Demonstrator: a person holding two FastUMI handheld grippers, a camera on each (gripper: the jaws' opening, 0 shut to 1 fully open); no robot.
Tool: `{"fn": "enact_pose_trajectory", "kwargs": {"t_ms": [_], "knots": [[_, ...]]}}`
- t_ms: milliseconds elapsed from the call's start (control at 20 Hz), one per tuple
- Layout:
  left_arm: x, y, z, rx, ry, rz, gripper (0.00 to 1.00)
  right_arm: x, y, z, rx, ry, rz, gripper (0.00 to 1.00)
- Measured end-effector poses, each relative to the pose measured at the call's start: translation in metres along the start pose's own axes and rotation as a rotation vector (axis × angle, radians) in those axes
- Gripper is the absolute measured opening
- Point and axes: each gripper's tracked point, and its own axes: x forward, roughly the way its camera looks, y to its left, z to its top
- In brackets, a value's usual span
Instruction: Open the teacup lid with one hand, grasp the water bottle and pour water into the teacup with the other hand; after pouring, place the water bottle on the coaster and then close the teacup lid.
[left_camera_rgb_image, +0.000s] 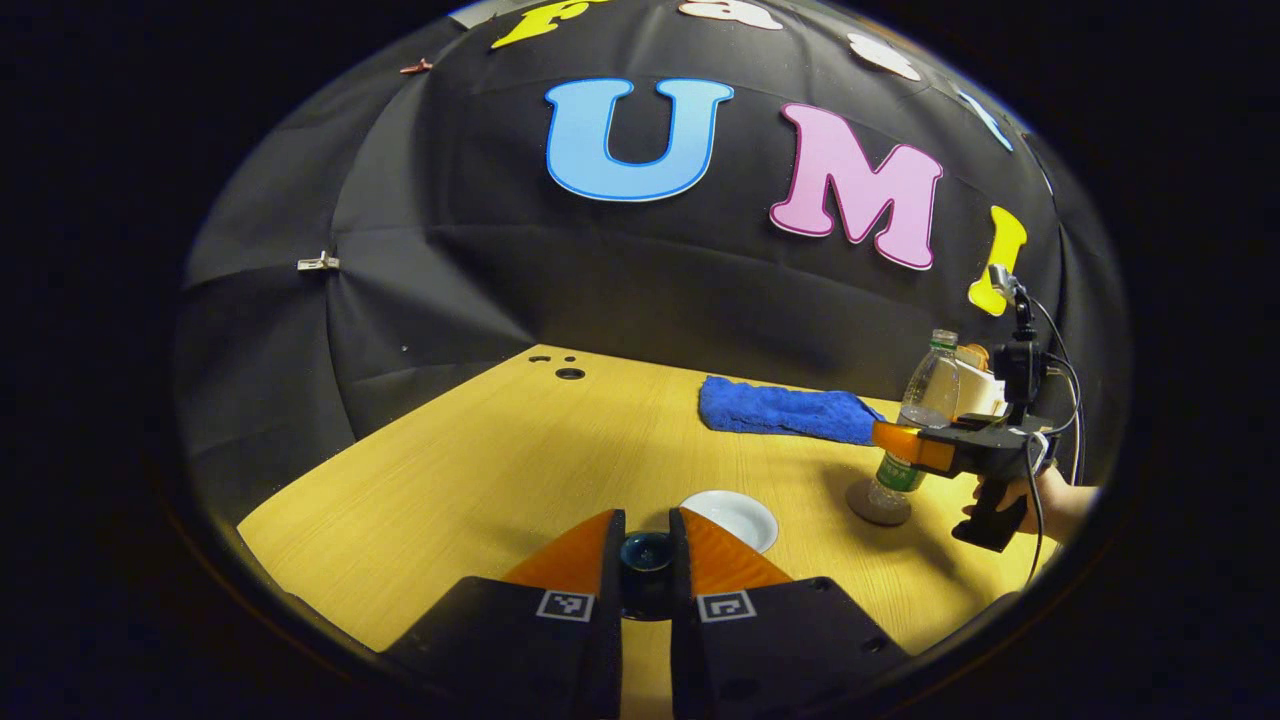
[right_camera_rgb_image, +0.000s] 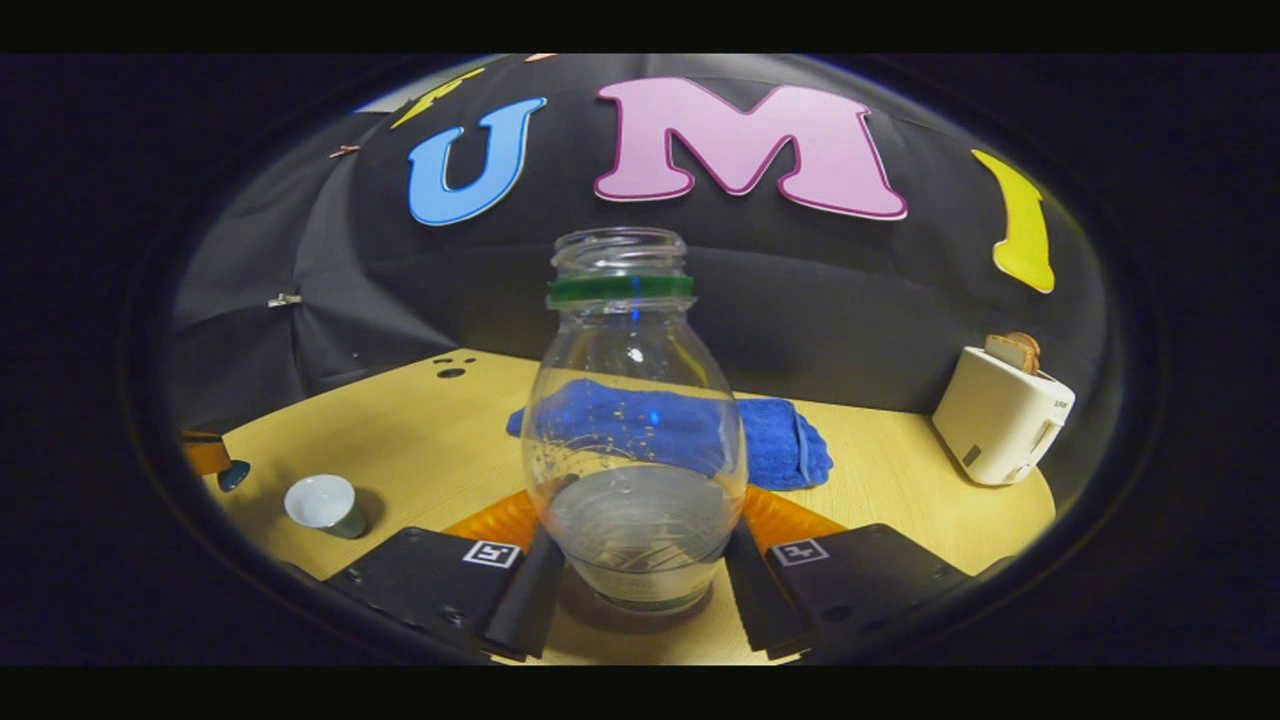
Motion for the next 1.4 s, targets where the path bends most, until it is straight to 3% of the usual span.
{"fn": "enact_pose_trajectory", "kwargs": {"t_ms": [350,400,500,550,750,800,900,1050,1400], "knots": [[0.002,-0.002,0.0,-0.002,-0.006,-0.006,0.23,0.002,0.0,-0.007,-0.014,0.02,-0.022,0.81],[0.001,-0.002,0.001,0.0,-0.007,-0.008,0.27,0.002,-0.002,-0.009,-0.023,0.024,-0.029,0.82],[0.002,-0.002,0.001,0.002,-0.006,-0.01,0.2,0.001,-0.004,-0.01,-0.021,0.024,-0.037,0.96],[0.003,-0.003,0.001,0.002,-0.006,-0.012,0.23,-0.001,-0.003,-0.008,-0.012,0.019,-0.038,1.0],[0.004,-0.005,0.006,0.007,-0.014,-0.02,0.27,-0.012,-0.004,-0.008,0.006,0.016,-0.061,0.98],[0.004,-0.006,0.008,0.009,-0.016,-0.021,0.23,-0.013,-0.005,-0.008,0.011,0.02,-0.066,0.98],[0.006,-0.008,0.01,0.016,-0.021,-0.027,0.27,-0.022,-0.006,-0.008,0.01,0.017,-0.083,0.98],[0.009,-0.013,0.011,0.016,-0.022,-0.041,0.23,-0.039,0.003,-0.008,0.005,0.009,-0.073,0.98],[0.021,-0.03,0.013,0.04,-0.027,-0.091,0.23,-0.084,0.0,-0.034,0.111,0.058,-0.092,0.98]]}}
